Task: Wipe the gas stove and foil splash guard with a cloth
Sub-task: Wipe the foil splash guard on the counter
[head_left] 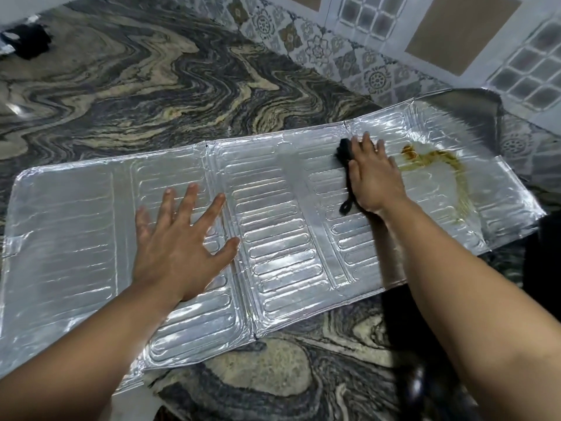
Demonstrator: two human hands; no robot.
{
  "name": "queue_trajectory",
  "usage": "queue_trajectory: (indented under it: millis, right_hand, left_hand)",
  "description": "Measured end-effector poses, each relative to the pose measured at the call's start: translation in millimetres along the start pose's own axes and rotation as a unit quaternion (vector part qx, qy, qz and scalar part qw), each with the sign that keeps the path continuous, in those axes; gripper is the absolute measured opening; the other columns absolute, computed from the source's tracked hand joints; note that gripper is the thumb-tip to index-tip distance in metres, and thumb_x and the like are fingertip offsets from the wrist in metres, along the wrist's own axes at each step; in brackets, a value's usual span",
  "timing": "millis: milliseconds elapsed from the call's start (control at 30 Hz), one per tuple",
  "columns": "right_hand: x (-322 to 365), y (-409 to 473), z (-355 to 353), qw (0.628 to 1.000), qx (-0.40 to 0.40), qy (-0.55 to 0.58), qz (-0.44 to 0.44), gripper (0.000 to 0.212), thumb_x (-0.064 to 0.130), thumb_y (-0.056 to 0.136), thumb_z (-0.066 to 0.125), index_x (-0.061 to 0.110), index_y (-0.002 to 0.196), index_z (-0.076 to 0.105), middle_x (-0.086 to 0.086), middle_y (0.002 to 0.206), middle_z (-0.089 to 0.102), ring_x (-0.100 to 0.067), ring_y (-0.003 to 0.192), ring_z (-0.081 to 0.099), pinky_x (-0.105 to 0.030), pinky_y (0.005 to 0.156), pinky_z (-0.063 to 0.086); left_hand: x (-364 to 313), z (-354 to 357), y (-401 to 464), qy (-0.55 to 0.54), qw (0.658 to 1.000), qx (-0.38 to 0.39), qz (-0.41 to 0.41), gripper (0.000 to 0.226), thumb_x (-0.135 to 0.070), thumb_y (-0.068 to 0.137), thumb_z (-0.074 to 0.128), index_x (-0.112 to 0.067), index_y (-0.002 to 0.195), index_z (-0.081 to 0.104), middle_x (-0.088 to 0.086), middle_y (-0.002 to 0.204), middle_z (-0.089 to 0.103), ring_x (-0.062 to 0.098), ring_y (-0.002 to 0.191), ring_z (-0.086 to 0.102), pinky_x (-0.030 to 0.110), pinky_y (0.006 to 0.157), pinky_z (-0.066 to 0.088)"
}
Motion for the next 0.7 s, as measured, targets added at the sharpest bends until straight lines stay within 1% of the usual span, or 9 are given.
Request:
queue_trajectory:
  millis: [167, 300, 367, 567, 700]
  right_hand:
    - [-21.9, -2.4, 1.1, 0.994, -0.01, 0.001, 0.105, 0.056, 0.034, 0.103, 0.021, 0.02, 0.157, 0.01, -0.006, 0.165, 0.001, -0.034, 0.15, -0.001, -0.054, 0.12, 0.01]
    - [1.8, -19.4, 7.8, 0.987, -0.013, 0.017, 0.161, 0.06, 0.034, 0.102, 0.022, 0.016, 0.156, 0.006, -0.008, 0.165, -0.002, -0.033, 0.15, -0.005, -0.052, 0.12, 0.008]
    - [20.9, -37.5, 12.7, 0.989, -0.005, 0.019, 0.15, 0.061, 0.034, 0.102, 0.021, 0.014, 0.157, 0.004, -0.008, 0.165, -0.005, -0.032, 0.15, -0.007, -0.05, 0.121, 0.006]
    - [58.2, -90.1, 19.1, 0.998, 0.016, 0.029, 0.055, 0.062, 0.035, 0.101, 0.022, 0.015, 0.157, 0.005, -0.006, 0.165, -0.008, -0.029, 0.15, -0.01, -0.048, 0.121, 0.001]
    - [74.7, -122.1, 17.6, 0.999, 0.027, 0.041, -0.021, 0.06, 0.034, 0.102, 0.023, 0.019, 0.157, 0.005, -0.002, 0.165, -0.007, -0.024, 0.15, -0.01, -0.043, 0.12, 0.0]
  left_hand:
    - [0.8, 0.9, -0.1, -0.003, 1.0, -0.005, -0.001, 0.081, -0.088, 0.078, 0.002, -0.055, 0.151, -0.011, -0.006, 0.168, -0.009, 0.025, 0.154, -0.012, 0.06, 0.119, 0.0]
    - [3.4, 1.7, 0.8, 0.005, 1.0, 0.001, -0.007, 0.082, -0.088, 0.078, 0.003, -0.054, 0.152, -0.01, -0.006, 0.168, -0.008, 0.025, 0.154, -0.011, 0.061, 0.119, -0.001]
    - [7.2, 2.8, 0.9, 0.009, 1.0, 0.003, -0.011, 0.084, -0.088, 0.076, 0.001, -0.054, 0.152, -0.008, -0.006, 0.168, -0.007, 0.026, 0.154, -0.01, 0.061, 0.119, 0.0]
    - [0.3, 2.6, 2.7, 0.012, 1.0, 0.001, -0.008, 0.091, -0.091, 0.069, -0.009, -0.053, 0.152, -0.008, -0.005, 0.168, -0.005, 0.027, 0.154, -0.005, 0.062, 0.118, 0.006]
    - [0.3, 2.7, 1.6, 0.001, 1.0, 0.009, -0.007, 0.09, -0.092, 0.07, -0.007, -0.054, 0.152, -0.006, -0.006, 0.168, -0.005, 0.027, 0.154, -0.004, 0.062, 0.117, 0.004]
Point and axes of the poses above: each hand's wrist, its own y-axis towards the middle knuckle, its own z-axis out of the palm, x = y × z, the point moved 1 cm from there along y, towards the middle knuckle
